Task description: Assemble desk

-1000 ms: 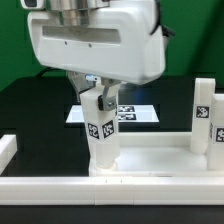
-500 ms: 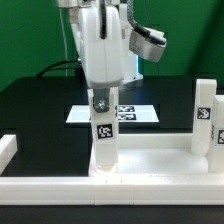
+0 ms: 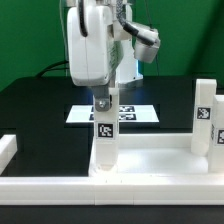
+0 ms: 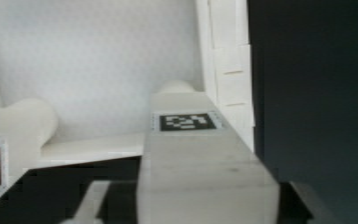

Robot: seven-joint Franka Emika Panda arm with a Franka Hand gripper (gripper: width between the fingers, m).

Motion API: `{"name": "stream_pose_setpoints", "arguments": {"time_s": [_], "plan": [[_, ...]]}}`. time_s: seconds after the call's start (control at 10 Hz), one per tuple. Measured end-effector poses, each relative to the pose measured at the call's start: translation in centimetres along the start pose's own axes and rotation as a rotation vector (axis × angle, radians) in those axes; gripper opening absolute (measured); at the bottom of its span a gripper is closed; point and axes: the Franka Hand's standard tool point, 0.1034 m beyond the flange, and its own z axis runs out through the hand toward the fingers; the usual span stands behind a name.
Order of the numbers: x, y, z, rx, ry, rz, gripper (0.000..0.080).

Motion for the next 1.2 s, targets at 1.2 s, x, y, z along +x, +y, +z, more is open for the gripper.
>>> {"name": "stream_pose_setpoints", "arguments": {"time_s": [1.2], "plan": [[-0.17,0.82,0.36,-0.037,0.003,-1.272,0.0649]]}}
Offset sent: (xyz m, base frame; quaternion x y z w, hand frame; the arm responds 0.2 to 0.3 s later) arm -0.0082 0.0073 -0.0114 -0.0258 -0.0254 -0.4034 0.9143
